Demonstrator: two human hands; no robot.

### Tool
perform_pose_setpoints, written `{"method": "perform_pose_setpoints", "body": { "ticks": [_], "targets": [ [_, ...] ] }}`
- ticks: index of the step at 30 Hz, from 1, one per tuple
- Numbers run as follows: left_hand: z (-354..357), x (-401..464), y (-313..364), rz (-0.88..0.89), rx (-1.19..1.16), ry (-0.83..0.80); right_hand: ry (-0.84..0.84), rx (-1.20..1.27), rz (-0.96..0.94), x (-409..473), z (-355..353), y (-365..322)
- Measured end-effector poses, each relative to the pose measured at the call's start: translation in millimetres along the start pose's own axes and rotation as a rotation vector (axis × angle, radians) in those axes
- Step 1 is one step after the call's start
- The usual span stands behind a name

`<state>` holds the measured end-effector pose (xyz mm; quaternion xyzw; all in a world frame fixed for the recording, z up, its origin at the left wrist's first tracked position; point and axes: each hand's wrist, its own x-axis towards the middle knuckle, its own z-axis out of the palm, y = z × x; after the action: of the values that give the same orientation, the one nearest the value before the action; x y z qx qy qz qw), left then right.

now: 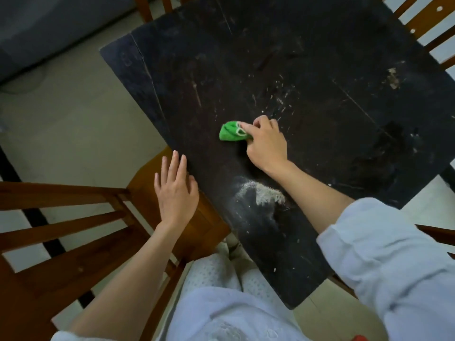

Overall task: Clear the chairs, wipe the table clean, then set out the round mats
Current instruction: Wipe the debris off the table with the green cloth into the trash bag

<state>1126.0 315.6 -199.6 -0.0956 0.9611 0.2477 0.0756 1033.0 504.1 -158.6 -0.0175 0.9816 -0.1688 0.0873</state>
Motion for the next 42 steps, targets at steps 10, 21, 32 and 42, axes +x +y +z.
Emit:
{"method": "perform_pose_setpoints", "body": {
  "ticks": [10, 21, 32, 42],
  "targets": [
    [-3.9, -11.2, -8.8, -0.064, -0.282, 0.106, -0.222, -0.019, -0.429, -93.6, -10.1, 0.4],
    [-15.4, 5.8, -25.7, -0.589, -0.66, 0.133, -0.158, -0.122, -0.594, -16.9, 31.3, -62.2],
    [-7.8, -1.7, 10.1, -0.095, -0.423, -0.031, -0.165, -0.086, -0.774, -74.0, -3.3, -6.2],
    [-5.0, -2.2, 13.4, 0.033, 0.034, -0.027, -0.379, -0.128, -0.763, -139.4, -7.9, 52.6]
  ]
}}
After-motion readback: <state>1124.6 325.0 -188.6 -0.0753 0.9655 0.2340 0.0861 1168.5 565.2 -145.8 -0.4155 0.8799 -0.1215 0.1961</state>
